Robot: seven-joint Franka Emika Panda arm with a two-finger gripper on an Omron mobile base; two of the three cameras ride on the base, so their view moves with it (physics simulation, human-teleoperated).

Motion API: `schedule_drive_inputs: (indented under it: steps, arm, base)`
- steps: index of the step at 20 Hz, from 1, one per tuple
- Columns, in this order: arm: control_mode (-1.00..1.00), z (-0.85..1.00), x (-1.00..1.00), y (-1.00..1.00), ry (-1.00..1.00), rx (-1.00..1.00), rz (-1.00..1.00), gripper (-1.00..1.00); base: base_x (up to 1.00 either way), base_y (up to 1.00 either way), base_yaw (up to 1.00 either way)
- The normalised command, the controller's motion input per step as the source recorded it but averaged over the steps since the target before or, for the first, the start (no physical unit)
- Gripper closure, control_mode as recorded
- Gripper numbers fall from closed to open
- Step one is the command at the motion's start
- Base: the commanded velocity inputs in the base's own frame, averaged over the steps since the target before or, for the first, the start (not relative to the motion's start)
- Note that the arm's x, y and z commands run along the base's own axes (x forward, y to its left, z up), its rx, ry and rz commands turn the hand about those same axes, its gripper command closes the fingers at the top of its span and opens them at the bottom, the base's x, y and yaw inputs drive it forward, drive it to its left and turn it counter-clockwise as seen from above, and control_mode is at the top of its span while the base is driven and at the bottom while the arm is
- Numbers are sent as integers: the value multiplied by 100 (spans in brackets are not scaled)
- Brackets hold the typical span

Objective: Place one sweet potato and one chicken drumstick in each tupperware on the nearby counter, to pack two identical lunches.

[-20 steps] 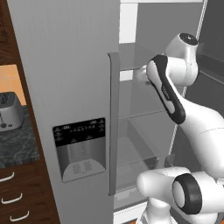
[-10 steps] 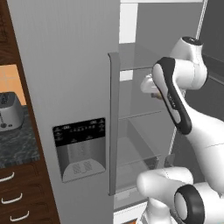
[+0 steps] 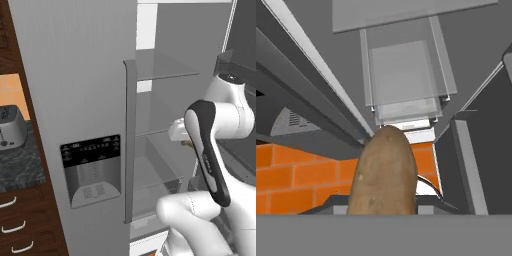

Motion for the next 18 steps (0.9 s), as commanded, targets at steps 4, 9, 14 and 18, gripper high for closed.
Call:
schedule_drive_inputs:
  steps: [4, 9, 14, 18]
  arm:
    - [-100, -60, -72, 1, 8, 0, 0, 100]
    - [100, -3, -40, 0, 1, 0, 0, 100]
    - [100, 0, 0, 0, 0, 0, 0, 100]
    - [100, 0, 0, 0, 0, 0, 0, 100]
  base:
    - [0, 0, 0]
    - [-14, 0, 0]
    - [-74, 55, 0]
    - [-31, 98, 0]
